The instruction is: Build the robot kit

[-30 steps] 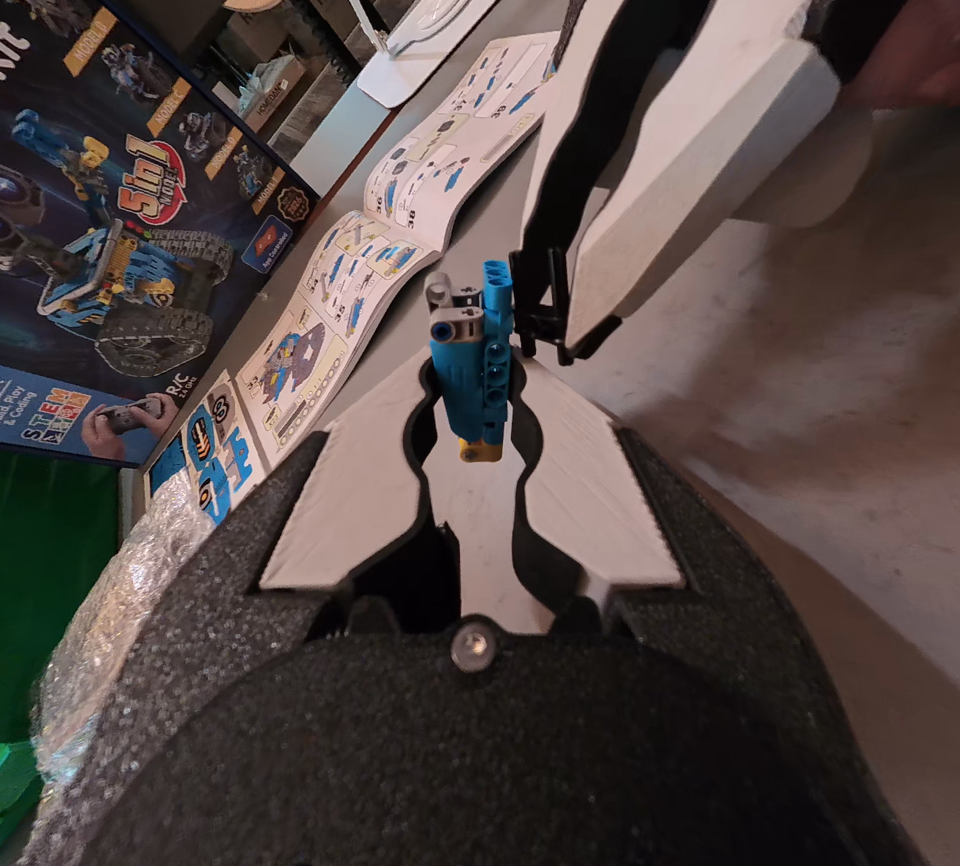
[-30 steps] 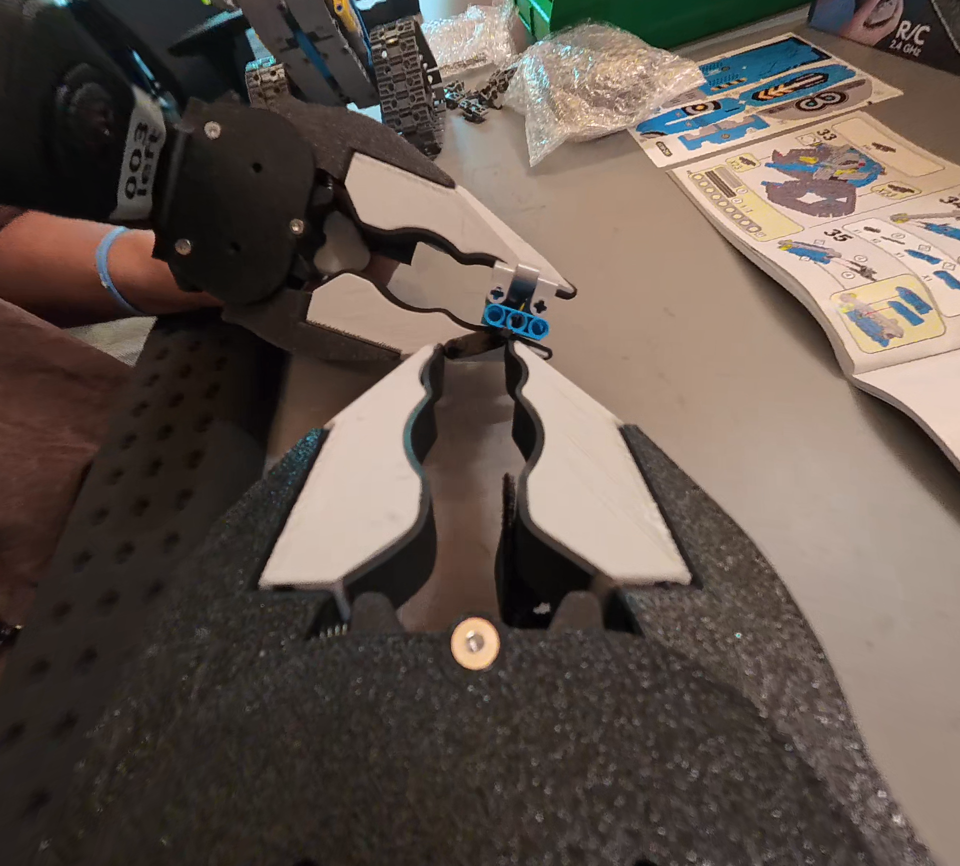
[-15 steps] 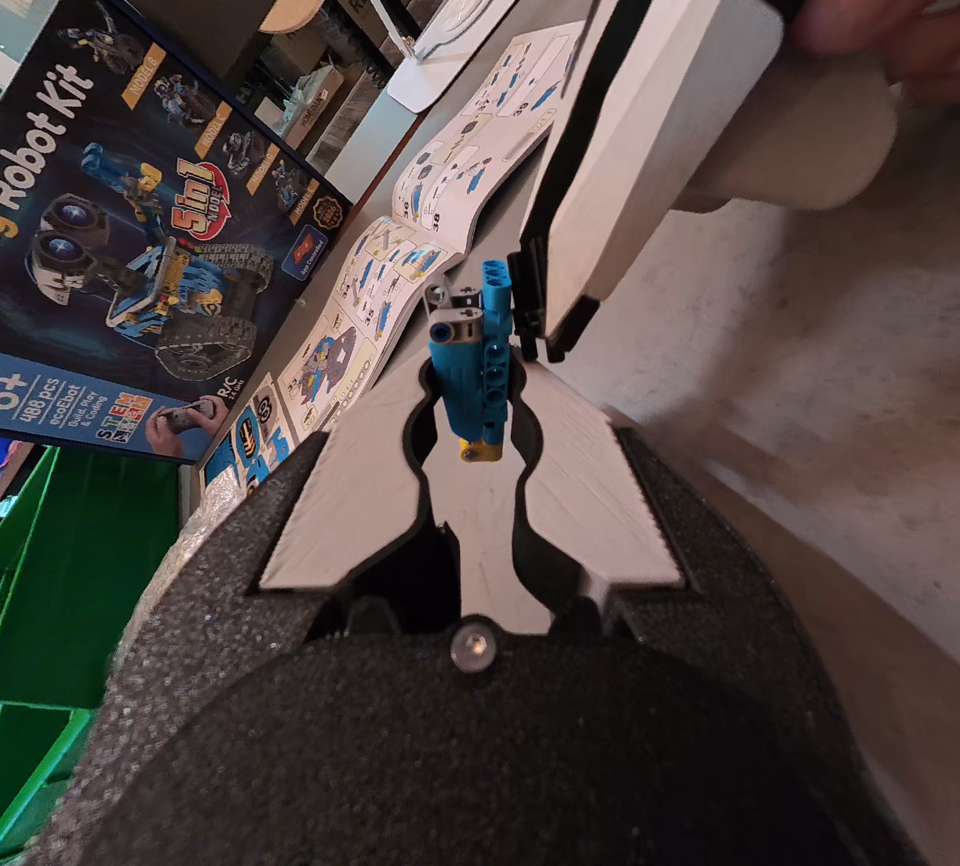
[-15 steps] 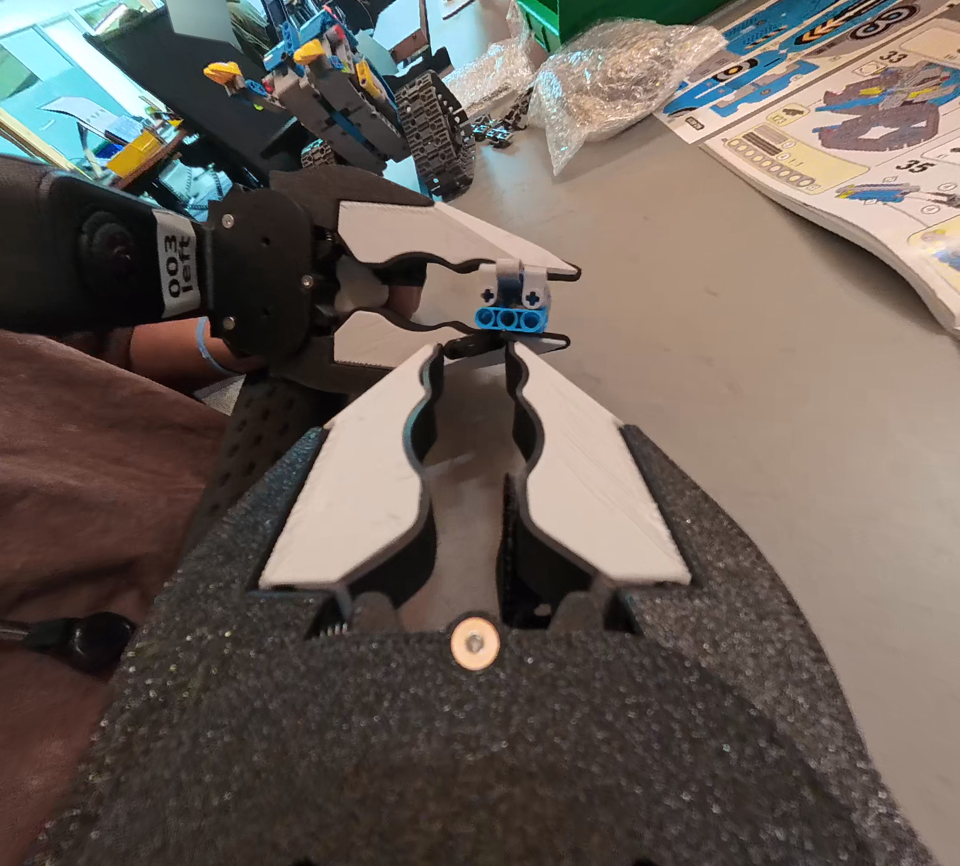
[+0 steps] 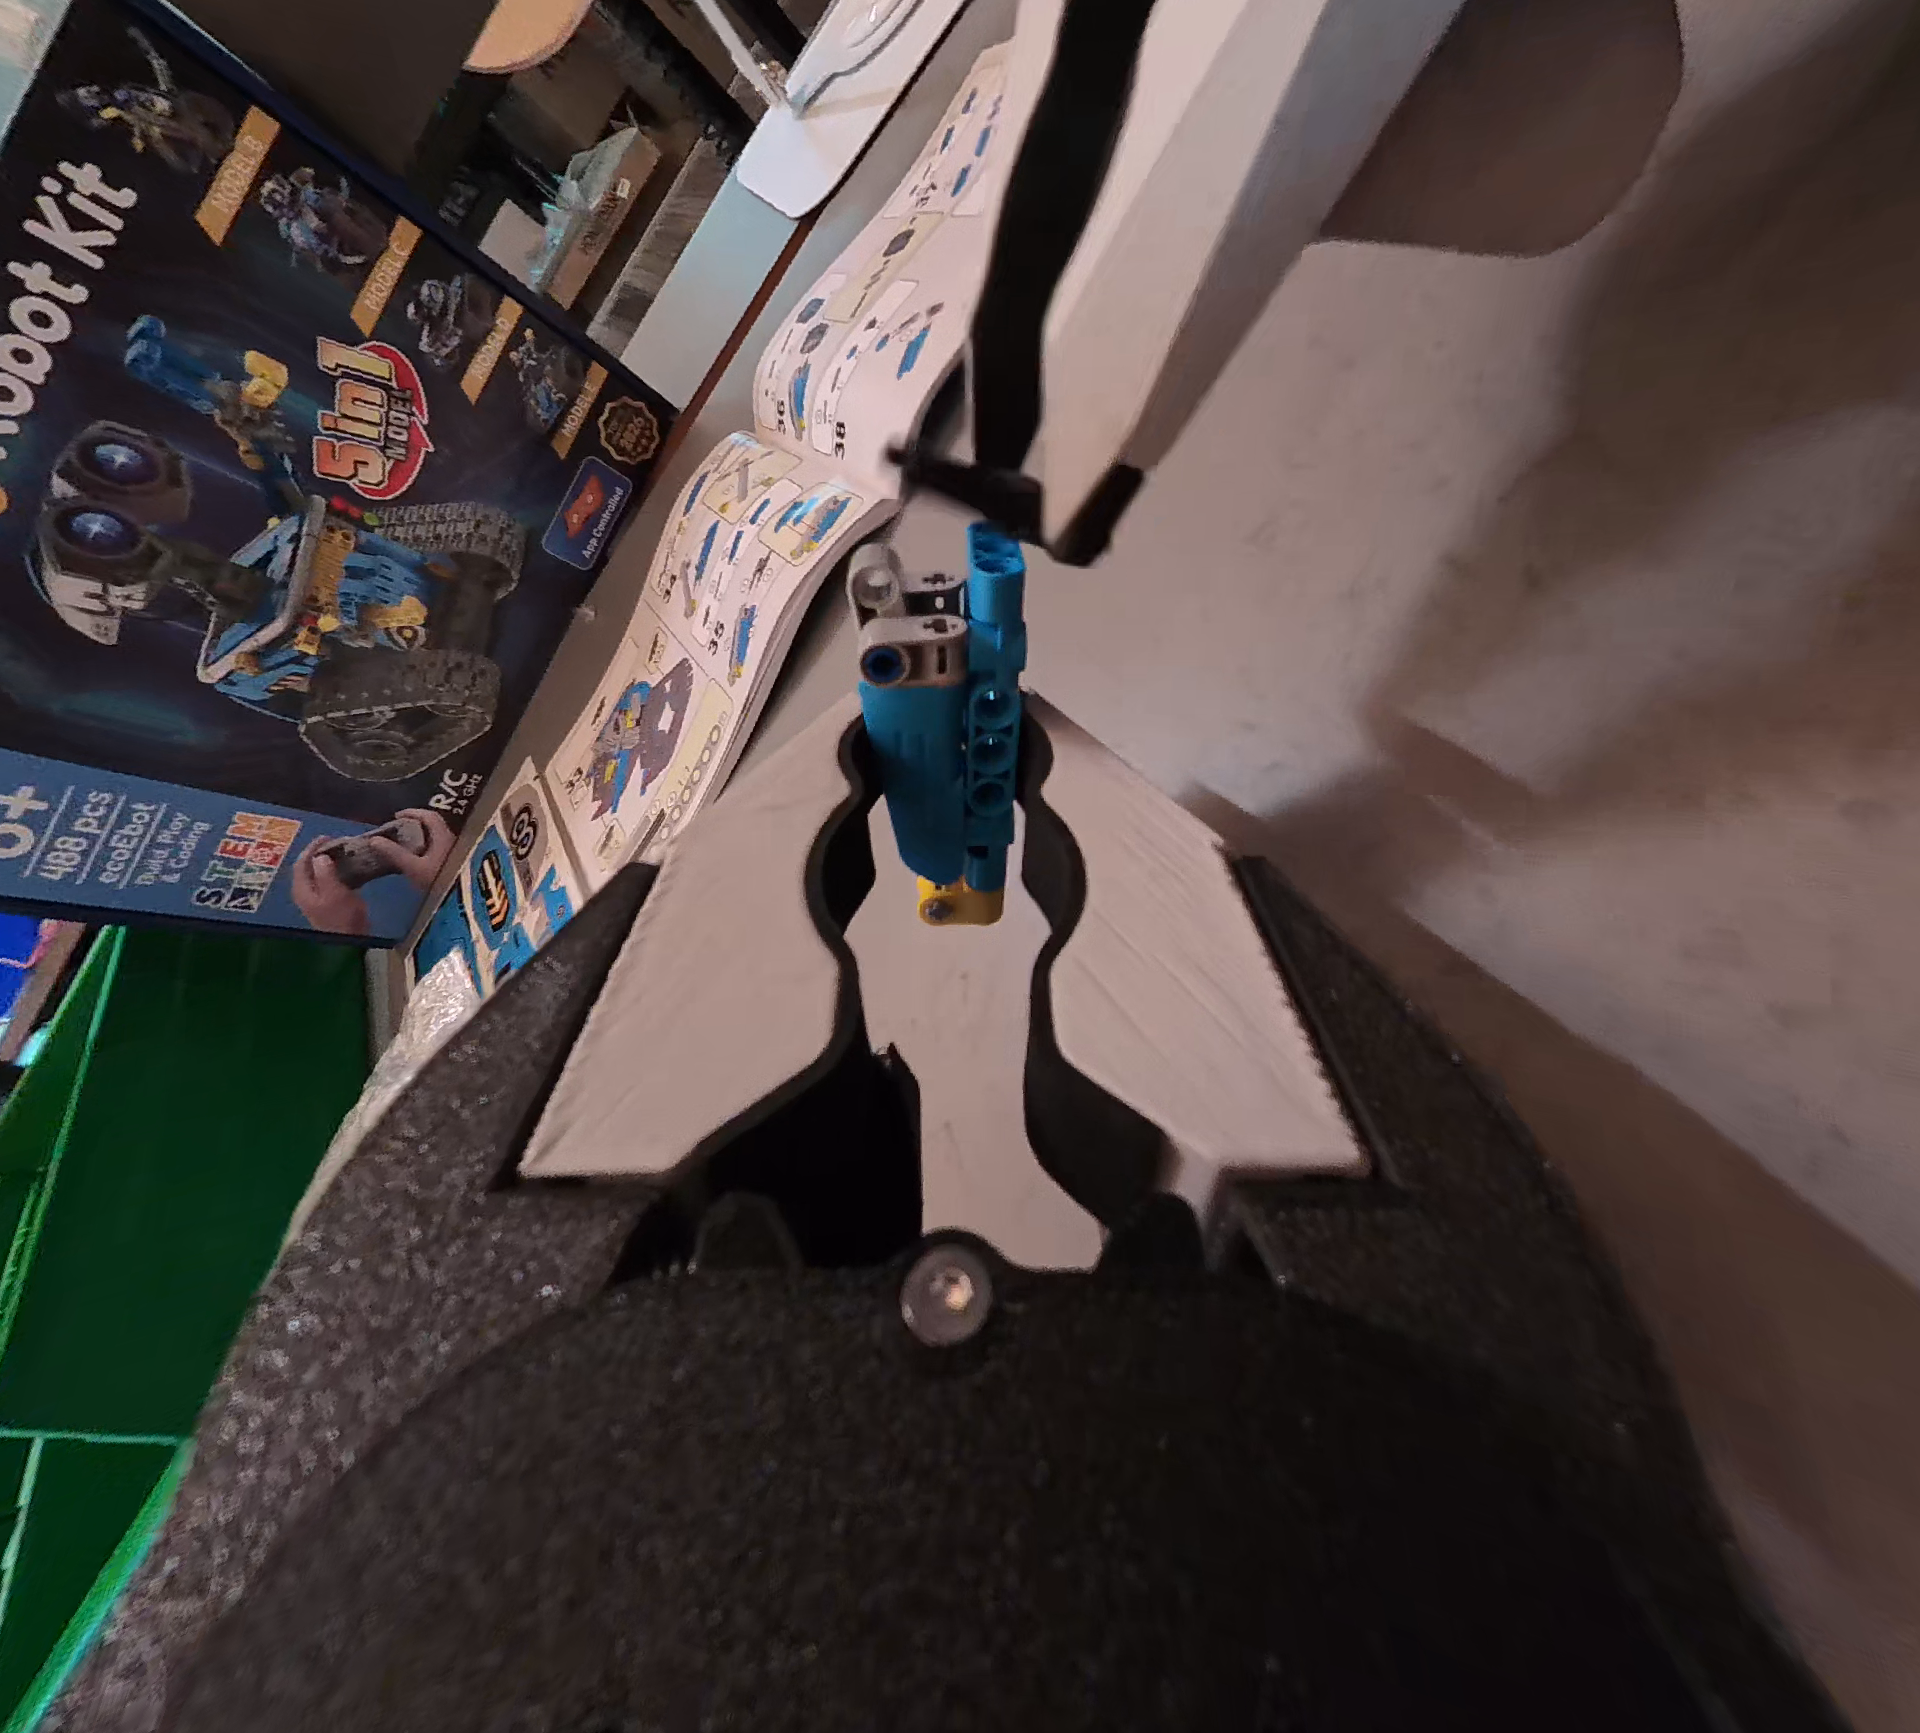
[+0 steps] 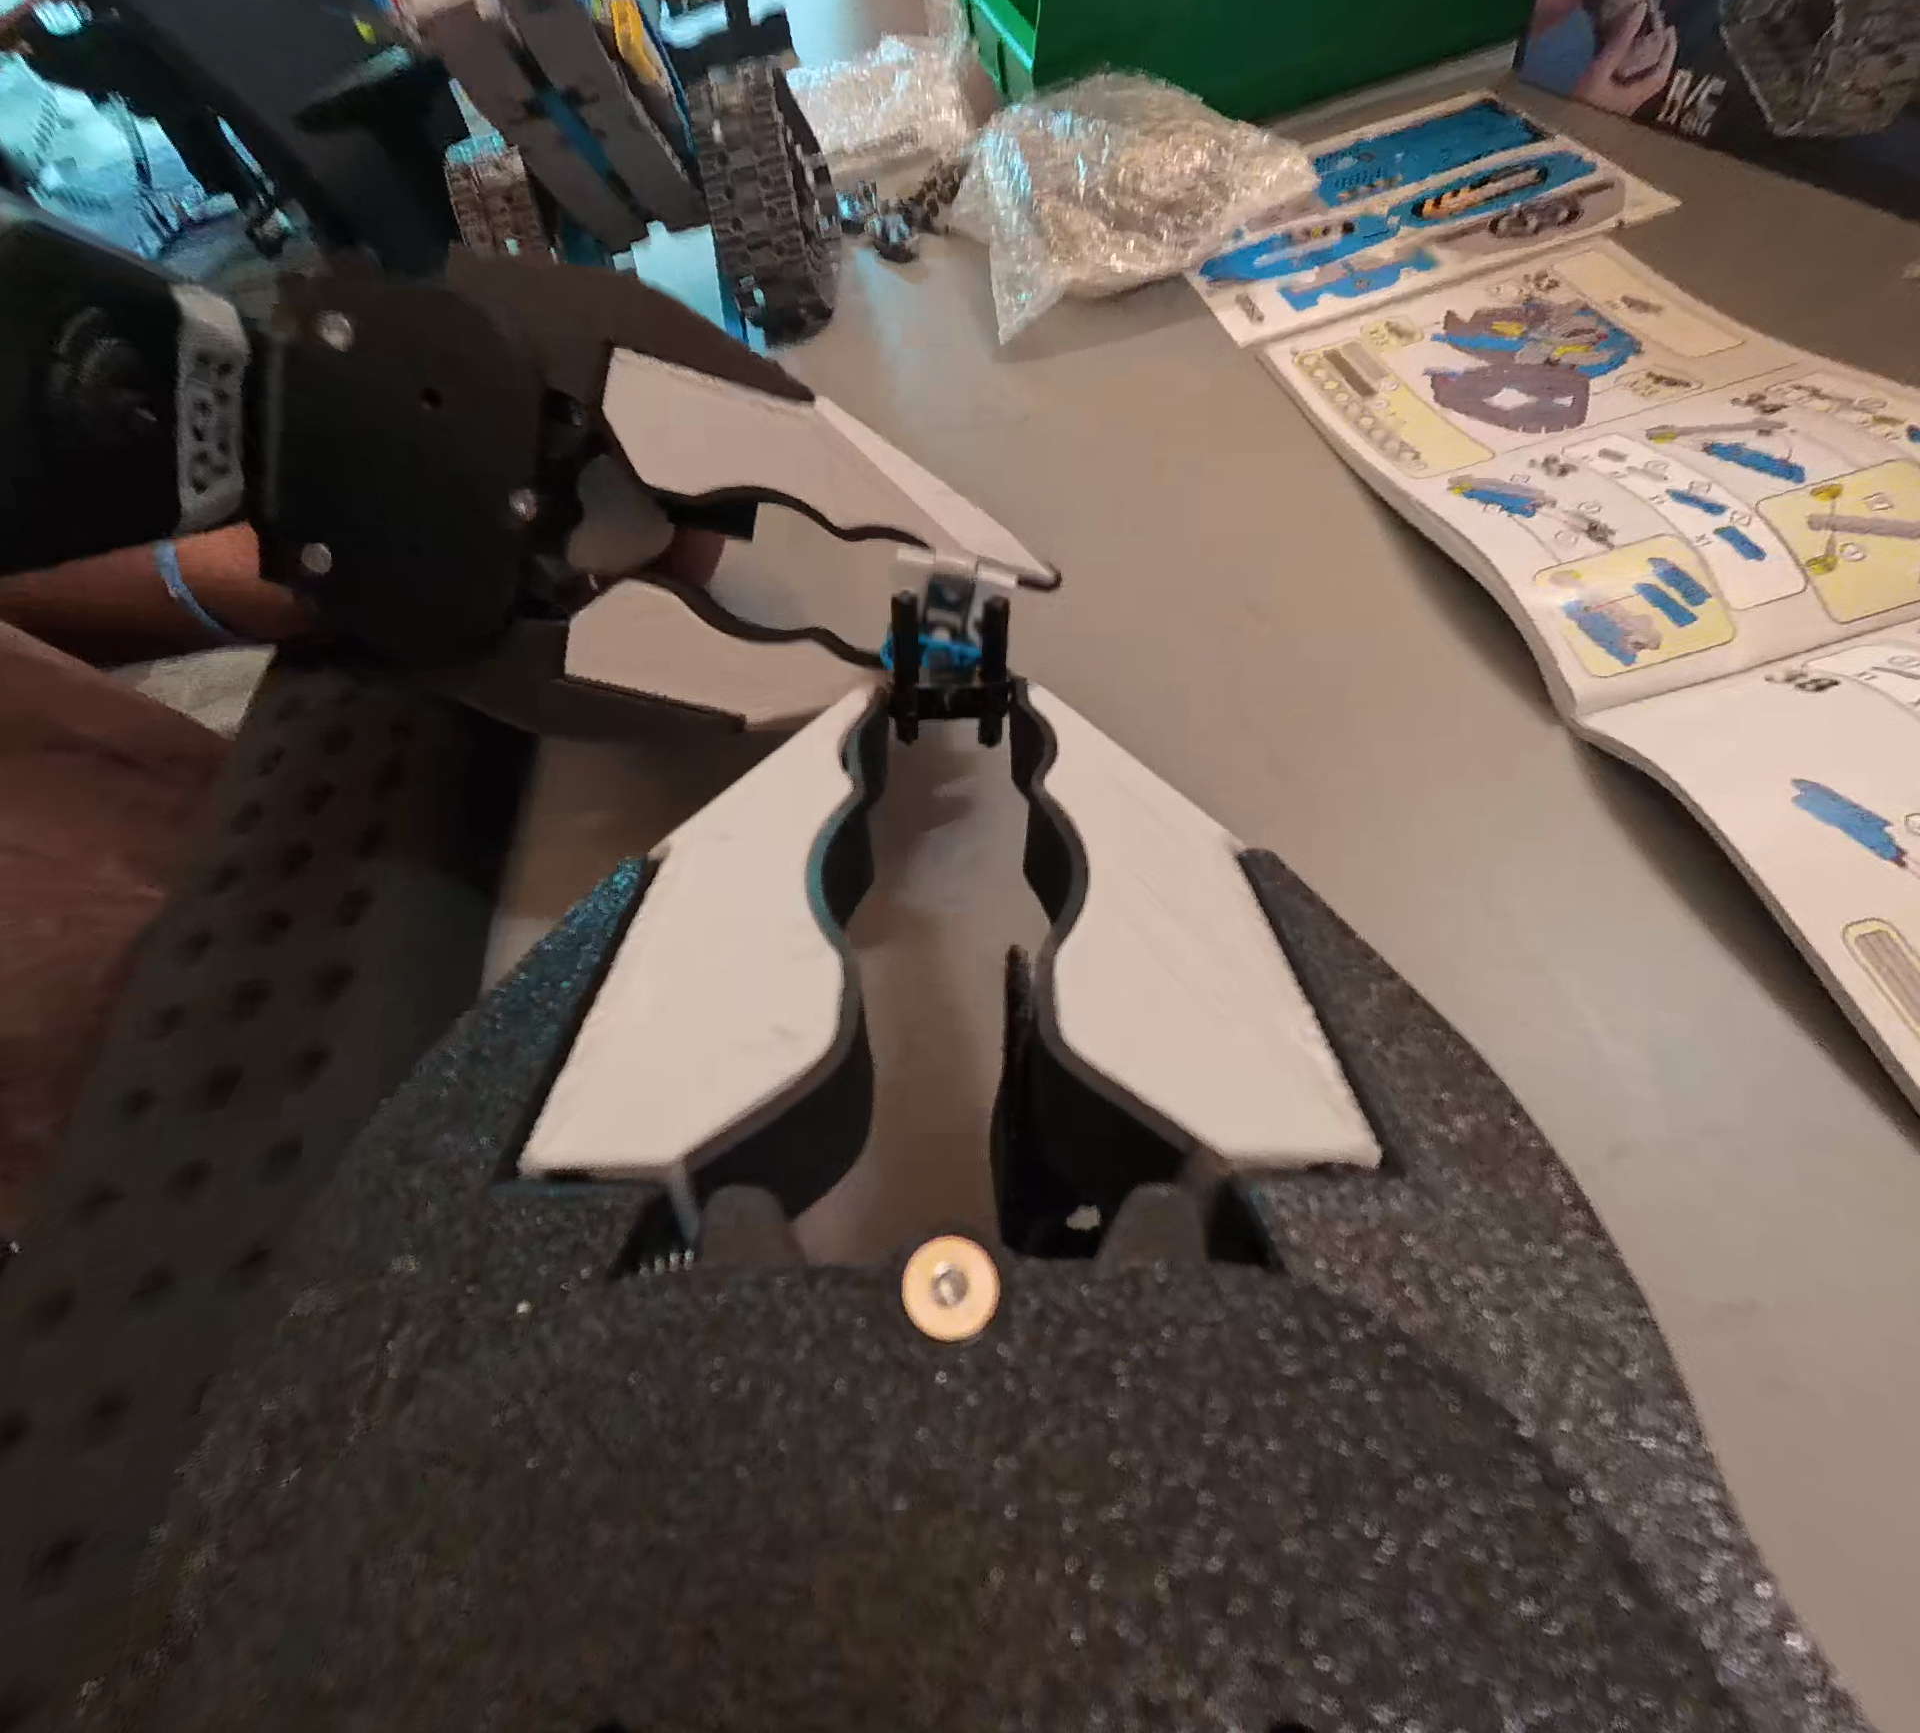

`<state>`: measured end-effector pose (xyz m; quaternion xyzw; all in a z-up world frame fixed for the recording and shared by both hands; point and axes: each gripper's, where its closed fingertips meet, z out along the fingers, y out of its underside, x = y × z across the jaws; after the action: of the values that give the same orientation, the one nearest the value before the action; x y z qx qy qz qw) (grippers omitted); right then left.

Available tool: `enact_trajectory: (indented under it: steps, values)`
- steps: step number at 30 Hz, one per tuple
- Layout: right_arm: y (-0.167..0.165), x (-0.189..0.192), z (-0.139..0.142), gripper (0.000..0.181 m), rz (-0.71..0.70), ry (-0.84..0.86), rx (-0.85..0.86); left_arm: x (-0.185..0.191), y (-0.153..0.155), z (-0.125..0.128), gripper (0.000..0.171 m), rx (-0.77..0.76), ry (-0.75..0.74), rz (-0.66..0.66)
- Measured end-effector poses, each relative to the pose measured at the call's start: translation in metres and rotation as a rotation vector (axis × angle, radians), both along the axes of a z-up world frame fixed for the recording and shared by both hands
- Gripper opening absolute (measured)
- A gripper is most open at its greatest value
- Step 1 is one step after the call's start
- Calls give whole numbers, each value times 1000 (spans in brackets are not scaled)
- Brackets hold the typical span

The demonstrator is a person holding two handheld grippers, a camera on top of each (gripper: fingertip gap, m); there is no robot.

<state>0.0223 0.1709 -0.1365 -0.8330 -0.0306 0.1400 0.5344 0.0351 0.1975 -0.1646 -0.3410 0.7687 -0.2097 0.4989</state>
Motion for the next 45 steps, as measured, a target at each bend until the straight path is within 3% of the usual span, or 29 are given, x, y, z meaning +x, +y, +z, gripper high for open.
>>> enact_trajectory:
  steps: [3,12,15,18,20,25,29,33,38,45]
  values:
    - [3,1,11,23,-17,38,61,-1,-7,1,22,42,-15,-23]
    - [2,-8,0,22,36,66,9,-2,-14,-2,22,129,-23,-51]
    - [0,-4,2,8,27,73,11,-1,-14,0,22,114,-32,-53]
    - [-5,9,8,7,-1,85,26,0,-3,-4,22,77,3,-13]
    - [-12,24,0,7,-38,-30,-31,1,3,-7,22,47,24,14]
    - [-43,52,-55,7,-2,-659,-368,1,5,-18,22,34,81,22]
    - [-39,21,-58,7,97,-554,-342,-1,-6,-17,22,47,70,-31]
    - [-41,22,-67,18,104,-520,-367,-1,-8,-22,22,53,89,-41]
    - [-41,16,-61,19,138,-415,-325,-1,-6,-20,22,-4,95,-36]
    - [-38,13,-58,17,150,-399,-278,-3,-9,-21,22,-25,103,-55]
